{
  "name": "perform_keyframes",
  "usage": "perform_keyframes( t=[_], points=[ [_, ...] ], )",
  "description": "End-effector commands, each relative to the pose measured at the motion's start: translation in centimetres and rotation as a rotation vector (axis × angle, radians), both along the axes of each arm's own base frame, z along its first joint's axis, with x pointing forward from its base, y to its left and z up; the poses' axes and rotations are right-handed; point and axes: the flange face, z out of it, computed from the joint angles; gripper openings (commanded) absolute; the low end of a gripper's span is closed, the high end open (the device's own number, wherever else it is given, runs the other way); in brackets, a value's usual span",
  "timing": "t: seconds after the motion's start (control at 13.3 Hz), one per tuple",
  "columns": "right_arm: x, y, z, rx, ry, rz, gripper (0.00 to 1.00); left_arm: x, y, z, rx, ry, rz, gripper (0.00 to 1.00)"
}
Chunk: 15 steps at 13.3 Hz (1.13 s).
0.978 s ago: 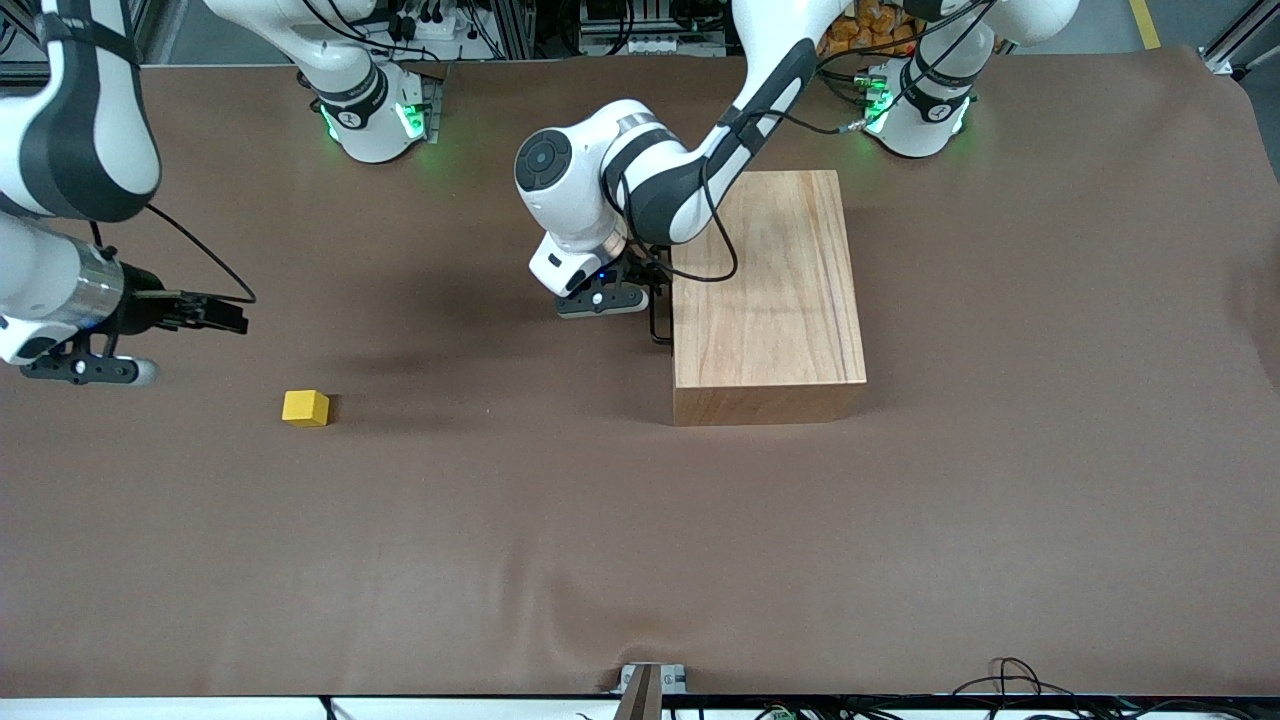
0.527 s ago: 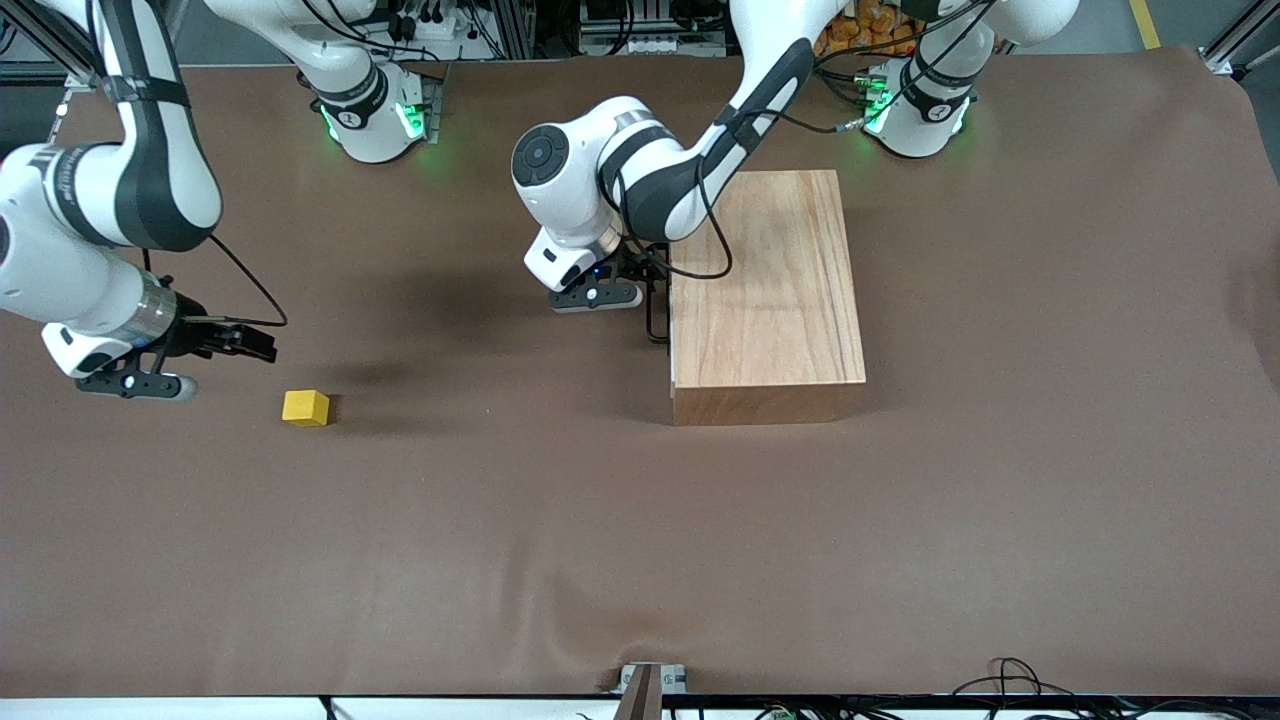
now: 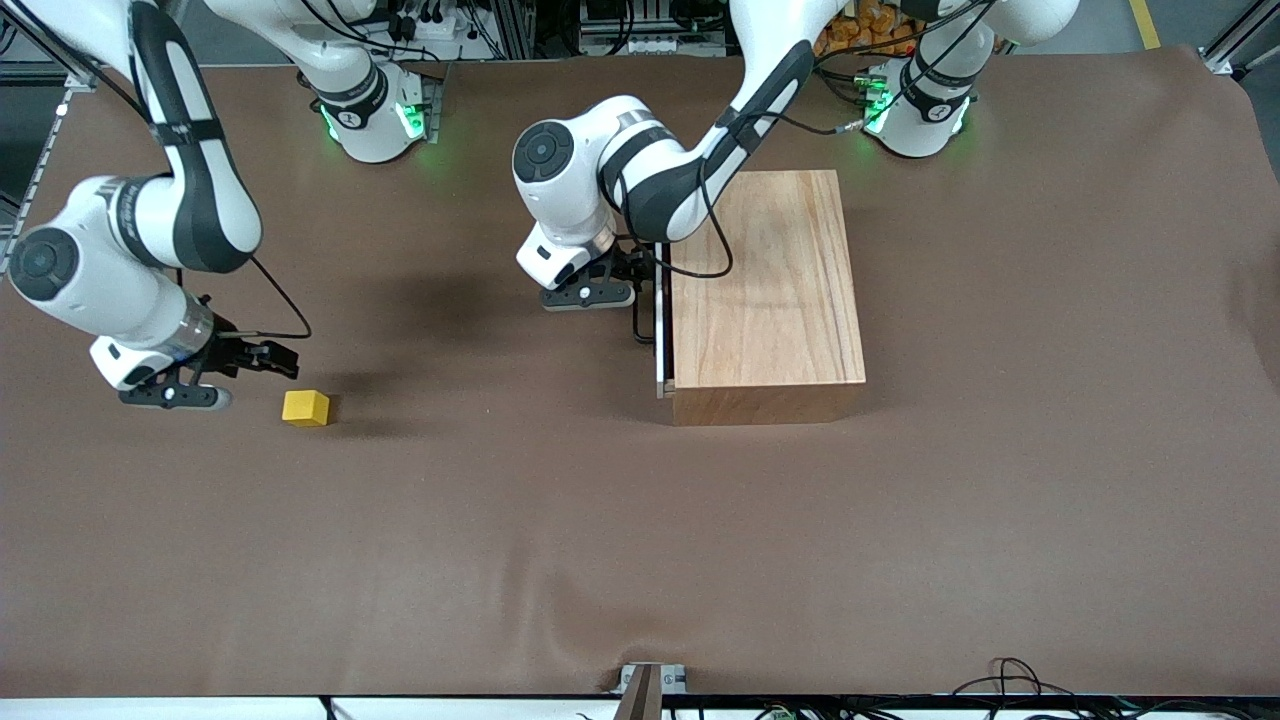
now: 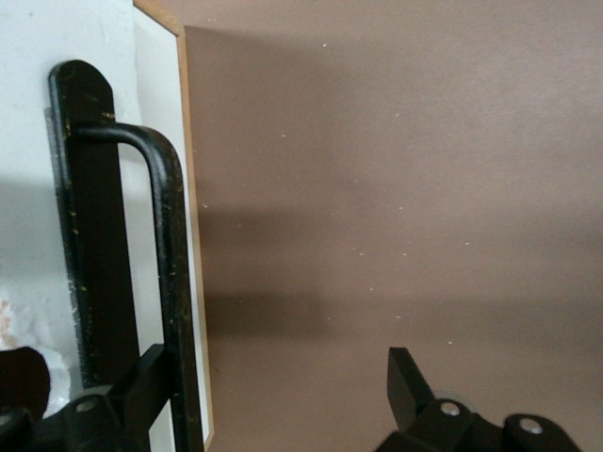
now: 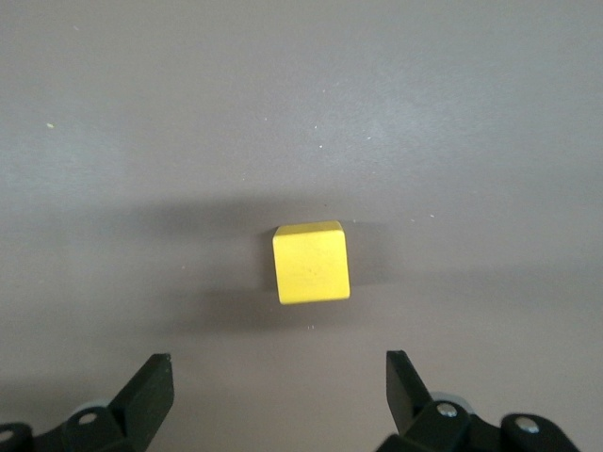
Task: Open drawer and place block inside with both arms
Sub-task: 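Grasp the yellow cube with the right gripper while the left gripper holds the handle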
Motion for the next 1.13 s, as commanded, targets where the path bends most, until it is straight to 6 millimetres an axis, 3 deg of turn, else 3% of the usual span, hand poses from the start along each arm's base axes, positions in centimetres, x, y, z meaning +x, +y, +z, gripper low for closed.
perform_keyframes(
  t=[0.0, 0.3, 0.53, 1.05],
  points=[
    [2.5, -0.5, -4.9, -0.011, 0.005, 0.013, 1.0, -0.3, -1.3, 0.5, -0.064, -0.004, -0.001, 1.0],
    [2.9, -0.6, -11.1, -0.028, -0.038, 0.02, 1.0, -1.0, -2.5, 0.6, -0.117, -0.016, -0.01, 1.0],
    [1.7, -0.6, -14.8, -0.032, -0.04, 0.021, 1.0, -1.1, -2.9, 0.9, -0.144, -0.027, -0.02, 1.0],
    [0.5, -1.2, -15.2, -0.032, -0.038, 0.033, 1.0, -2.1, -4.8, 1.5, -0.238, -0.059, -0.043, 1.0]
  ],
)
